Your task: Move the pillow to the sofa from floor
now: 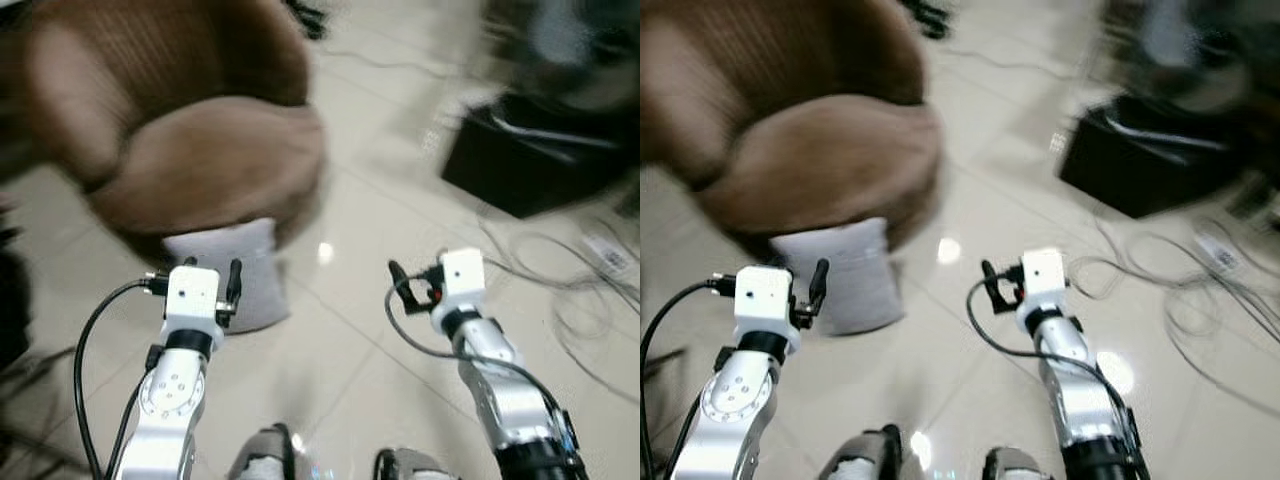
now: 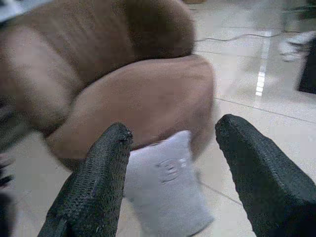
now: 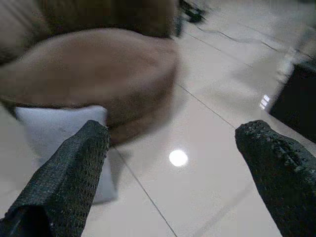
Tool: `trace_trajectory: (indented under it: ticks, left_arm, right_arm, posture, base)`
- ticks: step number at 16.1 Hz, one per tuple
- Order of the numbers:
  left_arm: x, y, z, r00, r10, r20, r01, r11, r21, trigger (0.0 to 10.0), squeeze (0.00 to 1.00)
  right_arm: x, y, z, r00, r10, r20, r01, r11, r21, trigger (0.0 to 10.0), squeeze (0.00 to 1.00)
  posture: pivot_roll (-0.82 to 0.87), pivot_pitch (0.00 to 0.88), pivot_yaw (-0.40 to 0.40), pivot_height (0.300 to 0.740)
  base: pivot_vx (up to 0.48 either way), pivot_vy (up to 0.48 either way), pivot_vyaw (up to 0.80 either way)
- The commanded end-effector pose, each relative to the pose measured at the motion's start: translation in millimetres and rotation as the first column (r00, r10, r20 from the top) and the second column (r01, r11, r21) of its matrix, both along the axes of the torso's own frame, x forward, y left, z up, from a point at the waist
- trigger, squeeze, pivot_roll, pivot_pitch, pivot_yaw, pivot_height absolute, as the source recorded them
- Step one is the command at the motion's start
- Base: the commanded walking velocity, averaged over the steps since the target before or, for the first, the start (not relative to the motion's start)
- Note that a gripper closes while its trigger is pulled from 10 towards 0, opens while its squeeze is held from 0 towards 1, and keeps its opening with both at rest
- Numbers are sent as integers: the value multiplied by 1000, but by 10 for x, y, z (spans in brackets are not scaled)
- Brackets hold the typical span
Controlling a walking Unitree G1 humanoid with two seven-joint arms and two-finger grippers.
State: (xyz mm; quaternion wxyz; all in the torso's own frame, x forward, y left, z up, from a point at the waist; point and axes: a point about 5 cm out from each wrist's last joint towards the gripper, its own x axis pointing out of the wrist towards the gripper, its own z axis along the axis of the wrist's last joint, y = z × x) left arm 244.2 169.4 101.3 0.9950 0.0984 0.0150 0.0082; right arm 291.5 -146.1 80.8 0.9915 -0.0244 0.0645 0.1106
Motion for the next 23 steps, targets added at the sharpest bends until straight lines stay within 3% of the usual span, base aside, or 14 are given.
trace_trajectory:
  ticks: [1, 5, 9, 15, 20, 23]
  left_arm:
    - [3, 33, -32, 1000, 17, -11, -17, 1000, -8, 10000, 0]
    - [76, 48, -11, 1000, 12, 0, -12, 1000, -7, 10000, 0]
    - [130, 11, -15, 1000, -20, 0, 20, 1000, -12, 10000, 0]
    - [165, -43, -54, 999, -50, -12, 50, 998, -27, 10000, 0]
    - [217, -90, -57, 997, -79, -16, 79, 996, -34, 10000, 0]
    - [295, -77, -184, 997, -20, -80, 15, 998, -56, 10000, 0]
  right_arm:
    - [-18, 4, -31, 1000, 5, -11, -5, 1000, 4, 10000, 0]
    - [31, 23, -8, 1000, -1, 0, 1, 1000, 4, 10000, 0]
    - [25, -105, -37, 993, -114, 1, 114, 993, 9, 10000, 0]
    - [-108, -214, -91, 987, -158, -9, 158, 987, 8, 10000, 0]
    - [-143, -267, -87, 983, -183, -9, 183, 983, 7, 10000, 0]
    - [-147, -339, -73, 976, -220, -8, 220, 976, 3, 10000, 0]
  posture:
    - [22, 141, 29, 740]
    - [15, 125, 42, 740]
    - [7, 126, 66, 740]
    - [-32, 136, 93, 740]
    - [-53, 137, 111, 740]
    - [-74, 132, 114, 740]
  base:
    - [0, 0, 800]
    - [0, 0, 800]
    - [0, 0, 0]
    - [0, 0, 0]
    - [270, 0, 0]
    - [89, 0, 0]
